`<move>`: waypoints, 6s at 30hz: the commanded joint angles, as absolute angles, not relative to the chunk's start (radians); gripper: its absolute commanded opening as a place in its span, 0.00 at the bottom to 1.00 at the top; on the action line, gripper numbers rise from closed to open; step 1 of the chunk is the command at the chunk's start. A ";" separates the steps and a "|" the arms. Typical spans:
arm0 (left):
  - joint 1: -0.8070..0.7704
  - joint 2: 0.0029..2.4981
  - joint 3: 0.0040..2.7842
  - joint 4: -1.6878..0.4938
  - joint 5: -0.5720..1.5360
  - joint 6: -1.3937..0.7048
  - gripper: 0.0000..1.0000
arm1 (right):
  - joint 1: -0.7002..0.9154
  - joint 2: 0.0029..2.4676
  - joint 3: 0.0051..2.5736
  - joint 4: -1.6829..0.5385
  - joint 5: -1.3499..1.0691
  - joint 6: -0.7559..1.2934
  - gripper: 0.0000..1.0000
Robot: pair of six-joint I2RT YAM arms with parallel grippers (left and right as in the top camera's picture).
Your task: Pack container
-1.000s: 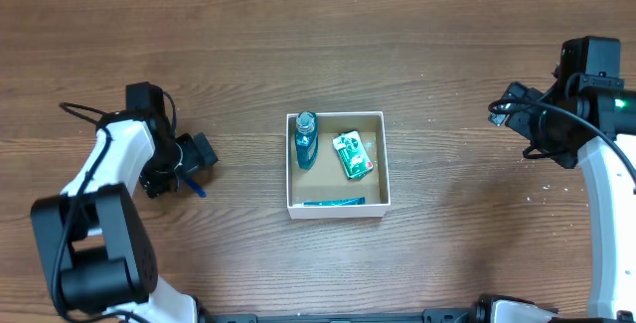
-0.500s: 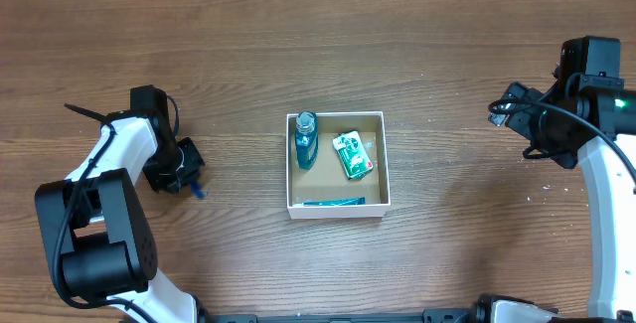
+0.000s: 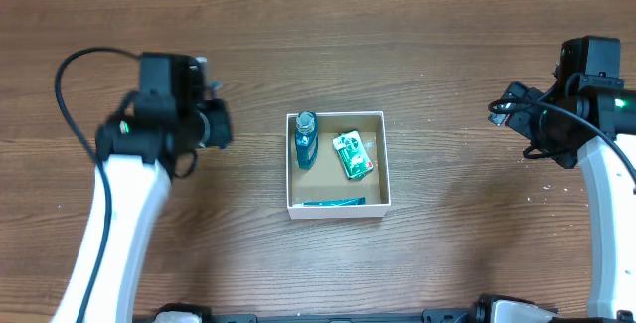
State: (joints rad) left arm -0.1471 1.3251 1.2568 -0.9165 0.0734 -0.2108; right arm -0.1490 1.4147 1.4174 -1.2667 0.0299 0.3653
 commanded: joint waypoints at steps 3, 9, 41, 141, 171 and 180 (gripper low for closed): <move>-0.512 1.204 1.264 -0.908 -0.028 0.165 0.04 | -0.152 1.409 1.419 -1.260 0.031 0.360 1.00; -0.753 1.448 1.264 -0.908 -0.032 0.484 0.04 | -0.152 1.409 1.419 -1.261 0.028 0.360 1.00; -0.007 1.391 1.434 -1.192 -0.147 -0.091 1.00 | -0.152 1.409 1.419 -1.258 0.024 0.360 1.00; -0.272 1.471 1.710 -1.242 -0.130 -0.250 1.00 | 0.136 1.432 1.420 -1.002 0.085 0.243 1.00; -0.186 0.569 0.875 -0.990 -0.115 -0.195 1.00 | 0.156 0.712 0.828 -0.865 0.123 0.292 1.00; -0.186 0.517 0.722 -1.042 -0.113 -0.199 1.00 | 0.156 0.712 0.820 -0.987 0.122 0.292 1.00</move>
State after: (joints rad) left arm -0.1822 0.5137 0.7380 -1.0195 -0.1131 -0.2066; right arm 0.1574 0.7097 0.8234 -0.9878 0.1123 0.2878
